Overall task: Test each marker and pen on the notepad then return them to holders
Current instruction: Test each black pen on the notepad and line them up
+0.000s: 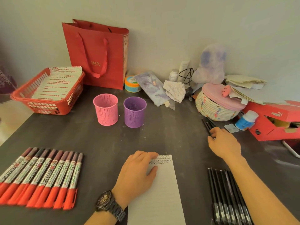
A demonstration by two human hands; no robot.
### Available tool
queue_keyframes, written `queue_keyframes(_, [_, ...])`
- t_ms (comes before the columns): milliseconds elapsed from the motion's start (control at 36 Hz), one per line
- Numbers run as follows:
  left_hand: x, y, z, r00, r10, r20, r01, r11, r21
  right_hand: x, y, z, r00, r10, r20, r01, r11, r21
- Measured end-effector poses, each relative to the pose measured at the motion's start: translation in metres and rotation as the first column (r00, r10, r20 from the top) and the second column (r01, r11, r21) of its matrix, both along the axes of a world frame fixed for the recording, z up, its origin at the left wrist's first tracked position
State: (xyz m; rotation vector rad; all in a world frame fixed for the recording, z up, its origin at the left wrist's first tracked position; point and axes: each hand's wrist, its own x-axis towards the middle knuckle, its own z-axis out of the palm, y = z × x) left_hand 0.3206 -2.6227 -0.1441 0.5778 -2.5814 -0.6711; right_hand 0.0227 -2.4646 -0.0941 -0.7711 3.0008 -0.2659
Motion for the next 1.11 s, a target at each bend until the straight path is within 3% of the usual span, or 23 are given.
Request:
queue_keyframes(167, [-0.002,0.001,-0.004,1.000,-0.002,-0.019,0.000,0.994,-0.109,-0.003,-0.008,-0.003,0.998,-0.054,-0.020,0.055,0.997,0.051])
queue_keyframes(500, [-0.003,0.000,-0.006,1.000,0.012,-0.006,-0.012,0.993,-0.117,-0.003,-0.012,-0.003,0.985,-0.169,-0.014,0.170,0.980,0.108])
queue_keyframes(667, [-0.003,-0.001,-0.006,1.000,0.006,0.010,-0.005,0.994,-0.110,0.000,-0.014,0.002,0.988,-0.152,0.011,0.148,0.974,0.172])
queue_keyframes(750, [-0.003,-0.002,-0.006,1.000,0.007,0.011,-0.006,0.994,-0.105,0.011,-0.018,0.008,0.991,-0.094,0.097,0.097,0.995,-0.022])
queue_keyframes(833, [-0.003,-0.001,-0.006,1.000,0.005,0.007,-0.004,0.996,-0.087,0.037,-0.021,0.016,0.967,-0.031,0.252,0.114,0.940,-0.321])
queue_keyframes(889, [-0.002,-0.001,-0.006,1.000,0.004,0.009,-0.003,0.997,-0.082,0.062,-0.024,0.018,0.938,0.012,0.346,0.164,0.865,-0.474])
queue_keyframes(972, [-0.002,0.000,-0.004,1.000,-0.004,-0.008,0.004,0.997,-0.078,0.104,-0.023,0.014,0.870,0.151,0.468,0.258,0.671,-0.695])
queue_keyframes(1028, [-0.001,0.001,-0.002,0.999,-0.017,-0.031,0.014,0.997,-0.073,0.131,-0.020,0.007,0.828,0.236,0.509,0.312,0.561,-0.767])
queue_keyframes(1111, [0.000,0.002,0.002,0.997,-0.048,-0.061,0.044,0.997,-0.057,0.164,-0.018,-0.006,0.776,0.335,0.534,0.340,0.490,-0.802])
